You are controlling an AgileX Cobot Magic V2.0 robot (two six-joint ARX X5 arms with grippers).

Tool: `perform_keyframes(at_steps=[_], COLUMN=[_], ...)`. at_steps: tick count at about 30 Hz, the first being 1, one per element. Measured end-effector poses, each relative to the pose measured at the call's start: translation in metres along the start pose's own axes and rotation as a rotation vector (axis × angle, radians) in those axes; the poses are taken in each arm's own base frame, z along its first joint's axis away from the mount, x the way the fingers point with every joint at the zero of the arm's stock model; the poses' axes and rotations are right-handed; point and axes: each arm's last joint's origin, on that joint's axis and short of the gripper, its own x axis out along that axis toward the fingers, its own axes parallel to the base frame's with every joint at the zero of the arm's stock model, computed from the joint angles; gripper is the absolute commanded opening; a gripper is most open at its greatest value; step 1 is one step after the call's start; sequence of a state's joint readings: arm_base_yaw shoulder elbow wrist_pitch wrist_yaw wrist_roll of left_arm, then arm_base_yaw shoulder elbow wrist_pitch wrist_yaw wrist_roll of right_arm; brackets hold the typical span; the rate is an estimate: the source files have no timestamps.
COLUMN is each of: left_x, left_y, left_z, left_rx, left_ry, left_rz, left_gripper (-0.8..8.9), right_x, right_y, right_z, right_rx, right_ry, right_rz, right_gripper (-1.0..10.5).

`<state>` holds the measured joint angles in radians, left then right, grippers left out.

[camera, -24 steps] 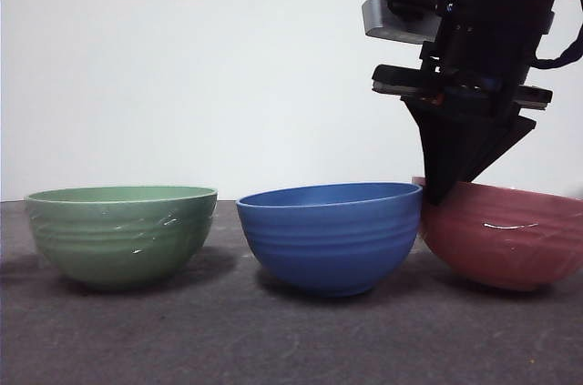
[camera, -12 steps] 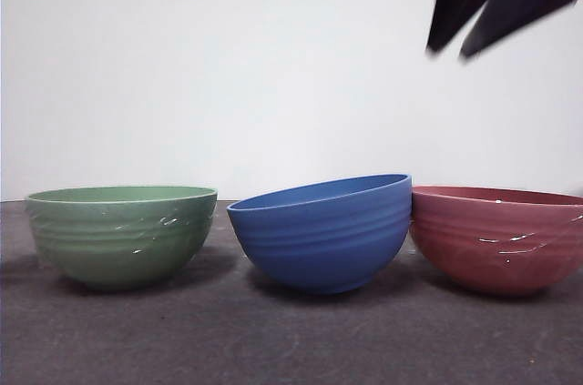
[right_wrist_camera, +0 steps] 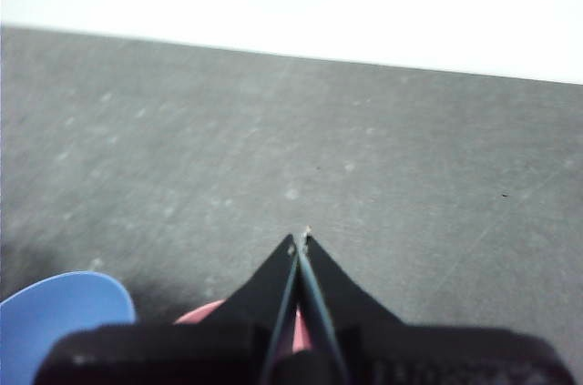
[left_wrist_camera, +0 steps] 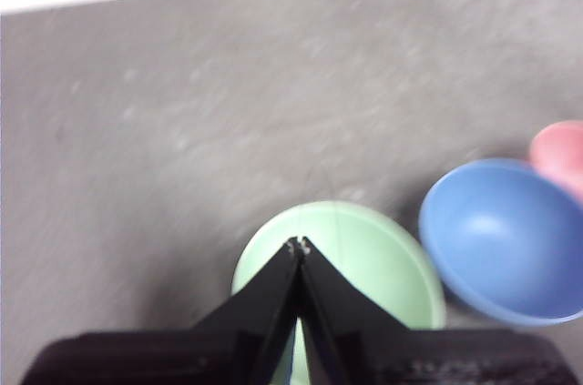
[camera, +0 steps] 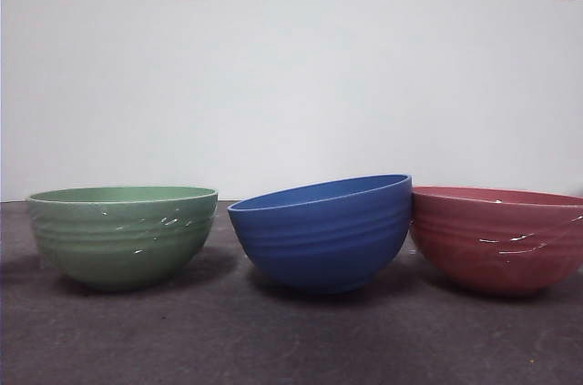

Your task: Pick up the green bowl on the top,put the green bowl on the left,pick up the red bowl in the middle,put the red bowl on the right

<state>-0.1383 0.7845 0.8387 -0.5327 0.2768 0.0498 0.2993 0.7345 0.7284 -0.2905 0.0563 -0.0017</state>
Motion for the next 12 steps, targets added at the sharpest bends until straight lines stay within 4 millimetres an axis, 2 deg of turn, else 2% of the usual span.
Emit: perform_keyframes(at_steps=[4,7,12], left_x=[0.0,-0.005,-0.01], left_y=[0.0,-0.002,-0.003], left_z=[-0.03,-0.046,-0.045], left_rx=[-0.005,-0.006,-0.017], left_ry=[-0.067,-0.119,-0.139], left_rz=[0.064,0.069,0.067], left_gripper=[-0.07,-0.04,-0.04], right_x=[-0.008,-0.011,-0.011], right_y=[-0.001,-0.003,-0.005], right_z=[-0.027,-0.031,-0.03], right_rx=[0.027,0.038,0.045], right_ry=[-0.066,-0.085,-0.089], right_rz=[-0.013,-0.059,-0.134], right_gripper=[-0.2,-0.2,0.0])
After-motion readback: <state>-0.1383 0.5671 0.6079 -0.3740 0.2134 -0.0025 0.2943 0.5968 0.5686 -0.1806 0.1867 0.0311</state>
